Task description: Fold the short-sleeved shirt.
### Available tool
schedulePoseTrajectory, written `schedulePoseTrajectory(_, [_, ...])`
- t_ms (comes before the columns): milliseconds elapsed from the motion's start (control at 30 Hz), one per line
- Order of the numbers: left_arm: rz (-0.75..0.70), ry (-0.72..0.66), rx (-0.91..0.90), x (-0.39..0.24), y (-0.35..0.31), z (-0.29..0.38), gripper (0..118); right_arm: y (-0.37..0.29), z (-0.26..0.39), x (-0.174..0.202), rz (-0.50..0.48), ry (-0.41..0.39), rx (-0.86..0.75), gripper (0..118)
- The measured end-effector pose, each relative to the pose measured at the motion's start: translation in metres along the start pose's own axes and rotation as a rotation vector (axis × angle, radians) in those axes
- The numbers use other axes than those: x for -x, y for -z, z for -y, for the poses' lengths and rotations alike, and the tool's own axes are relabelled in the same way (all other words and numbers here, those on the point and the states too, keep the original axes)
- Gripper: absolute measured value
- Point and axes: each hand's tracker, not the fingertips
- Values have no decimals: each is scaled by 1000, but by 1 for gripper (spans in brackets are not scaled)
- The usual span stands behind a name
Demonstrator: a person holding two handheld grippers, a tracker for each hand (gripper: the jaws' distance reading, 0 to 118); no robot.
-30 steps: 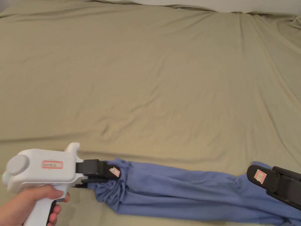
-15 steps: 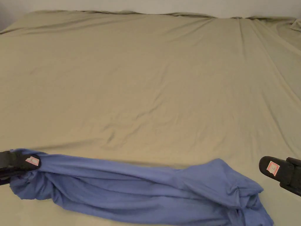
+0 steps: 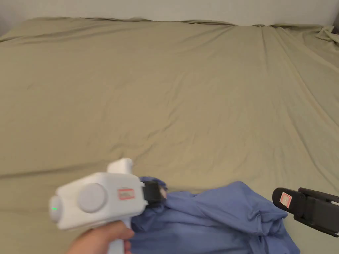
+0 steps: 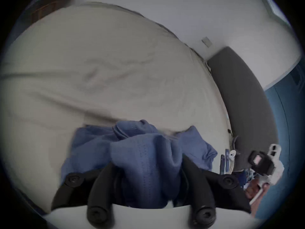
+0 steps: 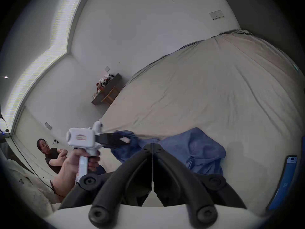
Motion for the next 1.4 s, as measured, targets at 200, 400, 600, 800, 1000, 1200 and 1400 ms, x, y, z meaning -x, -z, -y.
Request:
schedulePoseTrajectory(200, [108, -25, -52, 8, 22, 16, 118, -6, 9, -6, 46, -25, 39, 3])
schedulePoseTrajectory(400, [-155, 145, -318, 31, -87, -18, 109, -3, 11, -18, -7, 38, 19, 3])
schedulePoseTrajectory(600, [-263, 339, -132, 21, -56, -11, 14, 10, 7, -12, -22, 27, 23, 3])
schedulePoseTrajectory(800, [-340, 504, -62, -45, 11, 23, 15, 4, 9, -3, -35, -1, 28, 3])
schedulePoseTrajectory(1000, [-195, 618, -14, -84, 37, 39, 14, -5, 14, -4, -15, -18, 40, 3])
schedulePoseTrajectory(1200, [8, 491, -35, -86, 41, 41, 14, -8, 15, -2, -17, -6, 32, 3])
schedulePoseTrajectory(1400, [313, 272, -35, -1, -7, 3, 64, -11, 11, -1, -51, -31, 19, 3])
